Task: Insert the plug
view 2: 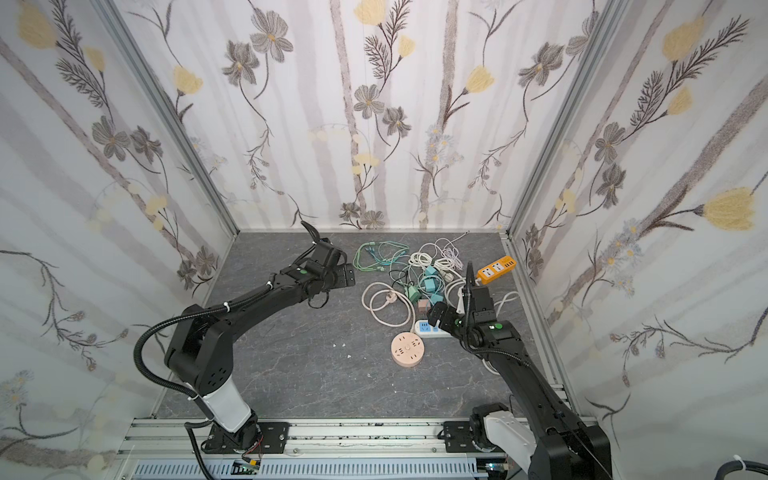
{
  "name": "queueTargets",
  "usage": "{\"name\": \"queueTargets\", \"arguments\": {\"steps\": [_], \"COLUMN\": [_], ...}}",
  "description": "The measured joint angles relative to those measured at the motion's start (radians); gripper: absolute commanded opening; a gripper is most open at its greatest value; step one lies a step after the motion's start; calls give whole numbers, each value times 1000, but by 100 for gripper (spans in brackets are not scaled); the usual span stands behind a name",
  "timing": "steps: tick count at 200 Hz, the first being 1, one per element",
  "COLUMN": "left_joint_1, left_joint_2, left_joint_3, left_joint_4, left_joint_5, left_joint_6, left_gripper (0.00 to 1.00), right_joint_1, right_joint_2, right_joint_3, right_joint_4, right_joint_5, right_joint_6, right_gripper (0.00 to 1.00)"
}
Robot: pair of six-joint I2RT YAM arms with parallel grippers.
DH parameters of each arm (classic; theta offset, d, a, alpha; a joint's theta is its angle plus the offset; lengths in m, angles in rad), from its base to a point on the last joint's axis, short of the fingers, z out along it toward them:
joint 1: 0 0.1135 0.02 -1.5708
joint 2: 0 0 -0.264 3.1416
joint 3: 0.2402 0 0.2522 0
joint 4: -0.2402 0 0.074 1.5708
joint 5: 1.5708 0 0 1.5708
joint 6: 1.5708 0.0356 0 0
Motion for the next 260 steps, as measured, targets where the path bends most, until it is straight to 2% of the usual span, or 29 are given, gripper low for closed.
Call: {"name": "queueTargets", "arguments": {"steps": [58,68,85,112,155,186,222,260], "left_joint_1": [-66,-68,-68,-68,-78,-79,-70,-25], "left_joint_2": [183,196,220,285,347,355,283,184], "left_joint_3": [79,82,91,150,220,225,148,15], "left_joint_4": [-79,-72,-56,-62,-87,-105,-109,-94], "left_joint_5": [199,234,273,299,290,259,154,76], "left_joint_6": [5,19,26,46,50,49,52,108], "left_gripper": [87,83,71,62,28,14,8,5], "right_joint_1": [147,168,197,224,264,274,277,280], "right_joint_2": [24,35,59,109,148,168,177,212], "right_joint_3": [-101,-101,-100,-74,-28,-7,27,68], "right_joint_4": [63,86,112,120,128,119,101,79], "right_joint_5": [20,35,40,60,76,80,91,103], "right_joint_6": [164,182,200,207,194,179,145,111], "right_gripper": [99,99,99,99,99,100,99,99]}}
